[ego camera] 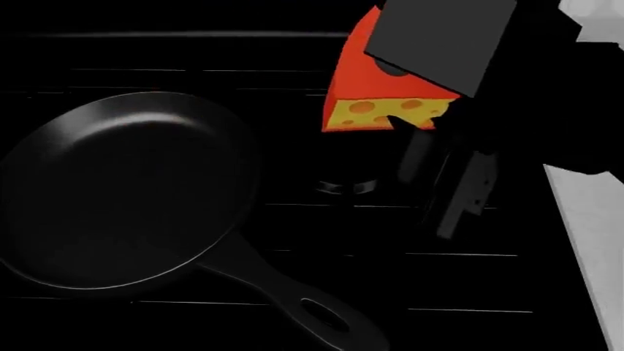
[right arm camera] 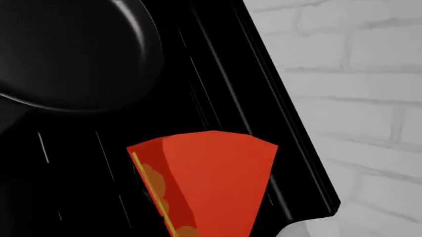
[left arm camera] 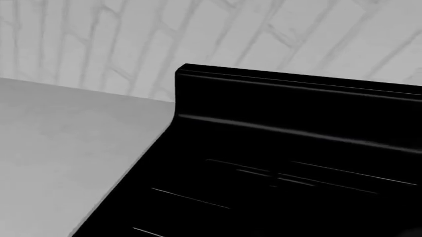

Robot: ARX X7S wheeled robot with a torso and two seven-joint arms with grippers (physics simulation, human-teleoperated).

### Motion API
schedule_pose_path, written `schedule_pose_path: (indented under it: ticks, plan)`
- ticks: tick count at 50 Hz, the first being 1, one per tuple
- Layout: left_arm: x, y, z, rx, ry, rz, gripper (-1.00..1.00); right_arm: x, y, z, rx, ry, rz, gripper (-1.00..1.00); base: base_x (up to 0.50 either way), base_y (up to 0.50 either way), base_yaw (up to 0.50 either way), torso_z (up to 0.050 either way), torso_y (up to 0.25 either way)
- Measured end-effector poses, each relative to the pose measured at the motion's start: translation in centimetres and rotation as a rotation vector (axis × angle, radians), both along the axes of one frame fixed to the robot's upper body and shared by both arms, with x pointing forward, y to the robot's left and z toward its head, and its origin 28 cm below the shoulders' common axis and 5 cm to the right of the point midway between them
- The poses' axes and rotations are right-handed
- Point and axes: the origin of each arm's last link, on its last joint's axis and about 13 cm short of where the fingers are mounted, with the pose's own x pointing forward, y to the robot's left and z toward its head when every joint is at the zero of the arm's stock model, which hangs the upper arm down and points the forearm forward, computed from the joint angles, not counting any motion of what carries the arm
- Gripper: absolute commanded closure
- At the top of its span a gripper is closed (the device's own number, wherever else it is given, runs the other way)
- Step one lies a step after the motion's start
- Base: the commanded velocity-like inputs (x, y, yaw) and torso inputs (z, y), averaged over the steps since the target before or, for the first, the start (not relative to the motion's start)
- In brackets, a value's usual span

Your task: Pick the cheese from the pan and place it in the bowl.

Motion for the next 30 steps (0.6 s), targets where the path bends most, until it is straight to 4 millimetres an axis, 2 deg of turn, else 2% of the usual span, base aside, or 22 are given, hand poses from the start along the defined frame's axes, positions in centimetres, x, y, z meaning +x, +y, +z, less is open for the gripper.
schedule_pose_path:
  ticks: [30]
  plan:
    - [1.8, -0.2, -0.8, -0.025, -0.001, -0.062, -1.0, -5.1, -5.0, -2.3, 0.026, 0.0, -0.323, 1.0, 0.02, -0.01, -0.01, -0.012, -0.006]
